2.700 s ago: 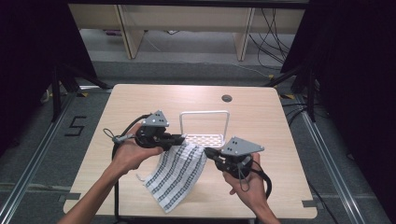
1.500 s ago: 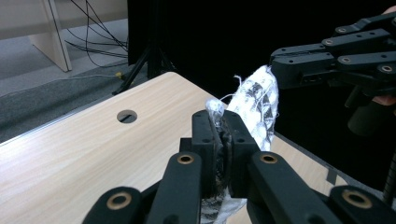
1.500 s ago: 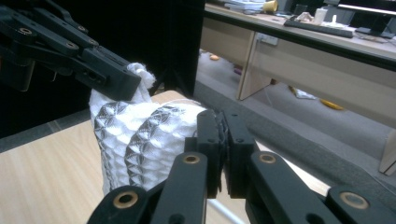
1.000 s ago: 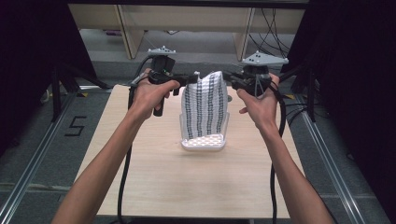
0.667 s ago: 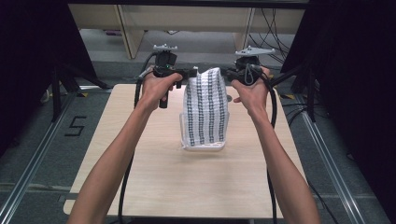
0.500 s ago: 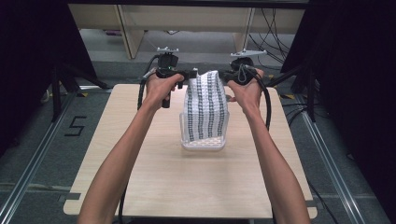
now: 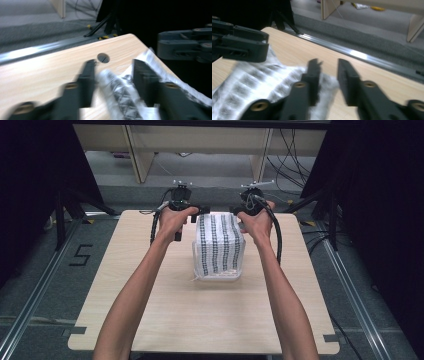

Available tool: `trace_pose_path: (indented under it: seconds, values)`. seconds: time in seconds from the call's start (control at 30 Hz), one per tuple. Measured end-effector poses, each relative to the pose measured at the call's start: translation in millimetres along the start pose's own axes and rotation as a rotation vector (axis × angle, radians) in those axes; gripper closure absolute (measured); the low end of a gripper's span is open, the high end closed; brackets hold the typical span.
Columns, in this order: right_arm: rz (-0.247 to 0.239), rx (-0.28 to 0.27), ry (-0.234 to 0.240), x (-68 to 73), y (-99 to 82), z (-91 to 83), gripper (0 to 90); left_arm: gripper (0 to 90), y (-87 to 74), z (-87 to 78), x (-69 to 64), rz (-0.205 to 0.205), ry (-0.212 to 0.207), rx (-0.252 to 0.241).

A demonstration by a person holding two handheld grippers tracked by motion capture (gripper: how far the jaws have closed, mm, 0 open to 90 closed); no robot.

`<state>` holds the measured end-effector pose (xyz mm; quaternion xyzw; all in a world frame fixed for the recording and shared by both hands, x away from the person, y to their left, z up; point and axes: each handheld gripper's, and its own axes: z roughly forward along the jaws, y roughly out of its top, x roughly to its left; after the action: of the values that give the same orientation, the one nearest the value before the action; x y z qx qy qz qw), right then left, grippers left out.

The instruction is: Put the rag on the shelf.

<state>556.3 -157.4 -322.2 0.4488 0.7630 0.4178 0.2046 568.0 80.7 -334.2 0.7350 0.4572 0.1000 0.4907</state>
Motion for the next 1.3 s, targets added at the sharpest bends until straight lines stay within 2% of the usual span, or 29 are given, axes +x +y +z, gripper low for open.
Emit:
trace_pose_path:
  seconds: [0.03,0.07,0.1,0.17,0.2,0.27,0.3,0.4,0.43,0.47,0.5,0.53,0.57,0.6,0.7,0.73,0.77,0.8,0.87,0.9,1.0,1.07,1.2,1.23,1.27,1.3]
  values:
    - [0.008,-0.001,-0.006,0.7,-0.2,-0.6,65.2,43.3,-0.6,0.6,0.0,-0.015,-0.003,0.004]
    - [0.009,-0.003,-0.012,1.1,0.1,-1.7,63.9,40.3,-1.1,-0.4,0.4,-0.002,0.009,0.013]
    - [0.009,-0.003,-0.012,1.1,0.1,-1.7,63.9,40.3,-1.2,-1.1,0.5,-0.001,0.020,0.016]
    - [0.019,-0.004,-0.009,2.7,0.6,-4.6,62.1,33.5,-0.9,-4.0,1.5,-0.008,0.025,0.024]
    - [-0.001,-0.007,0.001,1.7,1.0,-6.4,60.9,33.8,-1.3,-4.9,1.3,-0.008,0.023,0.021]
    - [0.017,0.005,0.006,3.7,1.1,-8.7,59.8,34.0,-2.1,-8.1,1.1,-0.001,0.014,0.022]
    - [-0.018,0.004,0.005,1.8,0.8,-10.2,57.8,33.9,-3.2,-11.3,0.9,0.000,0.006,0.030]
    - [-0.006,0.011,0.014,2.8,-0.7,-12.1,56.5,32.8,-5.2,-13.0,1.6,0.013,0.015,0.051]
    - [-0.019,0.006,0.014,1.2,-1.7,-12.0,56.0,32.8,-6.5,-14.0,2.3,0.021,0.020,0.062]
    - [-0.029,0.010,0.009,-0.4,-2.6,-14.0,54.1,32.5,-8.5,-16.4,3.0,0.019,0.015,0.064]
    - [-0.007,0.010,0.014,0.4,-3.2,-14.9,53.5,32.5,-9.8,-17.8,3.1,0.017,0.009,0.063]
    - [-0.007,0.010,0.014,0.4,-3.2,-14.9,53.5,32.5,-9.8,-17.8,3.1,0.017,0.009,0.063]
    - [-0.032,-0.006,0.019,-0.5,-4.2,-18.1,53.1,32.5,-12.1,-21.5,3.2,0.026,0.005,0.066]
    - [-0.015,-0.009,0.027,1.2,-4.8,-19.6,52.4,32.4,-13.1,-23.6,3.2,0.028,0.005,0.069]
    - [-0.029,0.002,0.033,2.1,-5.4,-24.0,50.9,32.2,-15.3,-29.1,3.4,0.031,0.001,0.073]
    - [-0.008,0.001,0.038,3.8,-6.4,-26.8,50.2,31.8,-16.1,-31.0,2.8,0.031,0.000,0.071]
    - [-0.041,-0.006,0.041,1.6,-6.7,-27.6,49.8,31.6,-17.4,-33.9,1.9,0.028,-0.003,0.067]
    - [-0.026,-0.005,0.047,2.6,-7.8,-30.9,49.1,31.2,-18.2,-37.1,2.0,0.039,-0.006,0.076]
    - [-0.030,-0.008,0.051,3.6,-10.1,-35.3,48.1,29.8,-20.3,-42.2,-0.1,0.030,-0.006,0.062]
    - [-0.051,-0.002,0.061,3.1,-12.1,-39.8,47.0,29.4,-22.2,-48.7,-1.5,-0.002,-0.015,0.048]
    - [-0.051,-0.012,0.066,4.3,-14.3,-42.7,46.6,28.1,-22.2,-55.0,-5.6,-0.009,-0.029,0.028]
    - [-0.045,-0.017,0.081,4.5,-16.2,-45.9,45.9,28.1,-22.0,-60.0,-9.6,0.010,-0.021,0.015]
    - [-0.057,-0.024,0.095,6.1,-18.0,-50.4,44.7,27.8,-21.6,-66.6,-13.0,0.026,-0.013,0.023]
    - [-0.037,-0.025,0.100,8.4,-18.5,-52.5,44.6,27.7,-22.1,-68.8,-14.1,0.034,-0.010,0.030]
    - [-0.037,-0.025,0.100,8.4,-18.5,-52.5,44.6,27.7,-22.5,-69.1,-15.6,0.029,-0.014,0.025]
    - [-0.040,-0.028,0.099,10.0,-18.6,-53.9,44.3,27.7,-23.9,-71.8,-18.6,0.044,-0.016,0.027]
